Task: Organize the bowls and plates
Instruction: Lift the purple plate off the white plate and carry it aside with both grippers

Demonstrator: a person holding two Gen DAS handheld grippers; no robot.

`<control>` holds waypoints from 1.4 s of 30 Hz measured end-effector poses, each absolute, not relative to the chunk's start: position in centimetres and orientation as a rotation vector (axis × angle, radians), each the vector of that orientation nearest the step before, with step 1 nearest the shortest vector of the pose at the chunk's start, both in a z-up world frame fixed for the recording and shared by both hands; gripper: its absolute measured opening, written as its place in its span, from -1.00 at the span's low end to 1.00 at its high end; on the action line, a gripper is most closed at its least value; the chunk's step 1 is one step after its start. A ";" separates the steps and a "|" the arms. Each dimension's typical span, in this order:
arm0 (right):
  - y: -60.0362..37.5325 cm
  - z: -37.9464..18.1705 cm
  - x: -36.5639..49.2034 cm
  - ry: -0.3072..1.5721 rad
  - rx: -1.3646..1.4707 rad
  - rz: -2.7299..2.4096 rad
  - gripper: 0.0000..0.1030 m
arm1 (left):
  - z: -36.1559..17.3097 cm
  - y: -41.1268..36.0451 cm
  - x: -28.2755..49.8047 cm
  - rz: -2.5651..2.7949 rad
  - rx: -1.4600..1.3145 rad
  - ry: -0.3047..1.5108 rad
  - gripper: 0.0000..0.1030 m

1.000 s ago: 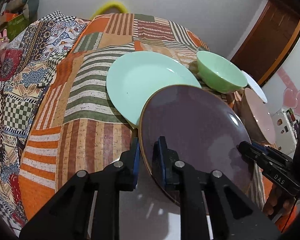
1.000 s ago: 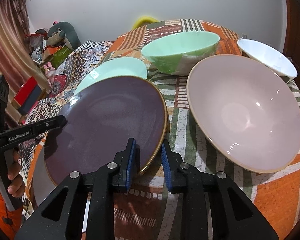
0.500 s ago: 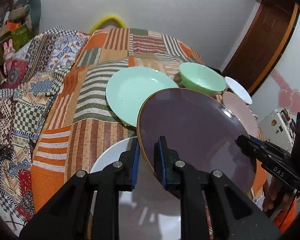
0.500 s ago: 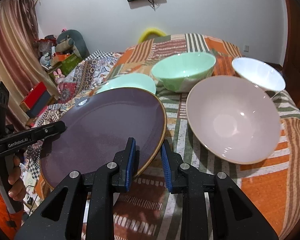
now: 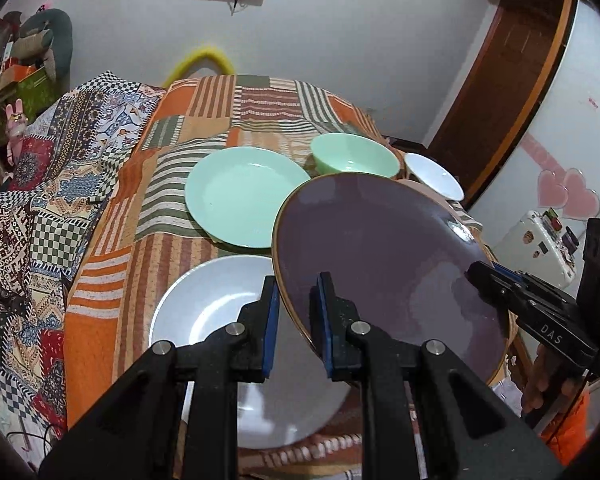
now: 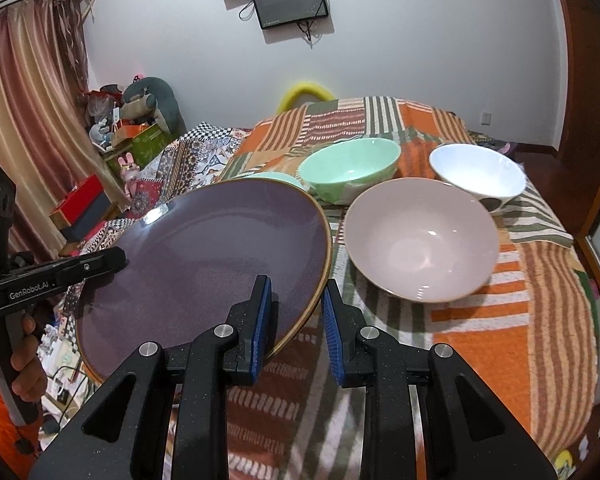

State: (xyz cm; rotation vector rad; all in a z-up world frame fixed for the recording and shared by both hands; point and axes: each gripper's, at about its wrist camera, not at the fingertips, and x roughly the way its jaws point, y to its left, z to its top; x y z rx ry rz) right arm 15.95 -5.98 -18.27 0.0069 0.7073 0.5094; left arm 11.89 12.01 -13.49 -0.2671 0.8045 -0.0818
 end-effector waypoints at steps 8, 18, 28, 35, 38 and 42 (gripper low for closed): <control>-8.1 -18.7 14.7 0.707 -0.001 0.504 -0.56 | -13.8 9.8 10.5 -0.099 -0.260 0.834 -0.65; -10.9 -20.8 13.5 0.752 0.009 0.494 -0.56 | -15.9 7.3 9.6 -0.119 -0.254 0.905 -0.64; -13.2 -23.0 12.9 0.810 0.026 0.459 -0.56 | -18.7 5.1 10.3 -0.144 -0.249 0.978 -0.63; -14.5 -24.2 13.3 0.837 0.044 0.424 -0.56 | -20.2 3.4 11.9 -0.165 -0.233 1.020 -0.63; -15.1 -24.5 13.5 0.845 0.042 0.407 -0.56 | -20.8 2.6 12.5 -0.174 -0.225 1.037 -0.63; -15.5 -25.1 13.8 0.853 0.042 0.386 -0.56 | -21.7 1.8 13.4 -0.182 -0.218 1.055 -0.62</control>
